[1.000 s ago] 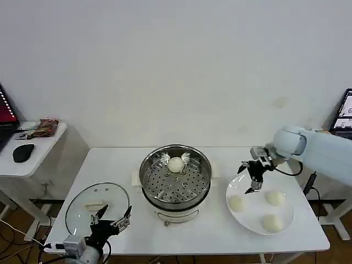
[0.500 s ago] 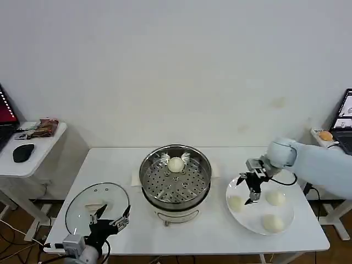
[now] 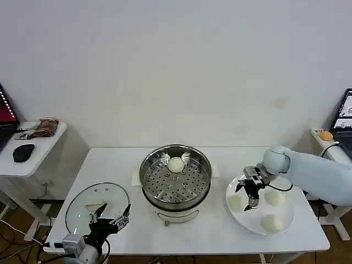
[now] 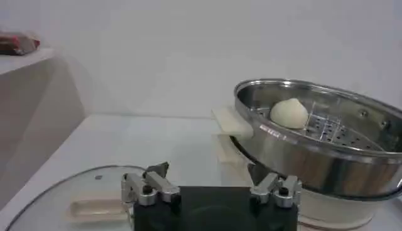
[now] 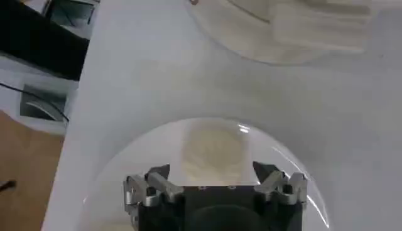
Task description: Take steamed baozi put them in steamer then cover it.
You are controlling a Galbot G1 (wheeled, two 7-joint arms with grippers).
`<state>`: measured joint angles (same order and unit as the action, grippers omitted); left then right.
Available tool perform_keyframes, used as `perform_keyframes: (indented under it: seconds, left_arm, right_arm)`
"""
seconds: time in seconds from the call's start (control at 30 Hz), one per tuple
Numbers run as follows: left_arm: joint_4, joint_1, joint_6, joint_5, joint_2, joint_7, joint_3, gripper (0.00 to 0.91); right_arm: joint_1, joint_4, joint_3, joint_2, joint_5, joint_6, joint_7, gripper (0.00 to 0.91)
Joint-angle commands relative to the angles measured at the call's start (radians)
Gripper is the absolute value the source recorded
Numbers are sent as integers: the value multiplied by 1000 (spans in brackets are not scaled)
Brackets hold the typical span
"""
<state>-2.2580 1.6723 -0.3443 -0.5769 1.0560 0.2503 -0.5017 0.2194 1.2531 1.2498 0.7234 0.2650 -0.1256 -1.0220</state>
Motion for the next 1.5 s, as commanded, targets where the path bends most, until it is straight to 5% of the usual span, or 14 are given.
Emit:
perform_keyframes:
  seconds: [0.03, 0.13, 0.23, 0.9, 1.5]
  left_arm:
    - [0, 1, 0, 0, 0, 0, 0, 907]
    - [-4, 2, -1, 0, 0, 0, 0, 907]
    - [-5, 4, -1, 0, 0, 0, -1, 907]
    - [-13, 4, -3, 0, 3, 3, 4, 907]
    - [-16, 5, -5, 0, 0, 4, 5, 907]
  right_arm:
    - [-42, -22, -25, 19, -14, 2, -1, 907]
    - [-52, -31, -37, 26, -22, 4, 0, 897]
    - [-52, -34, -38, 26, -28, 5, -6, 725]
    - [-36, 0, -52, -16, -35, 8, 2, 655]
    - [402, 178, 215, -130, 115, 10, -19, 655]
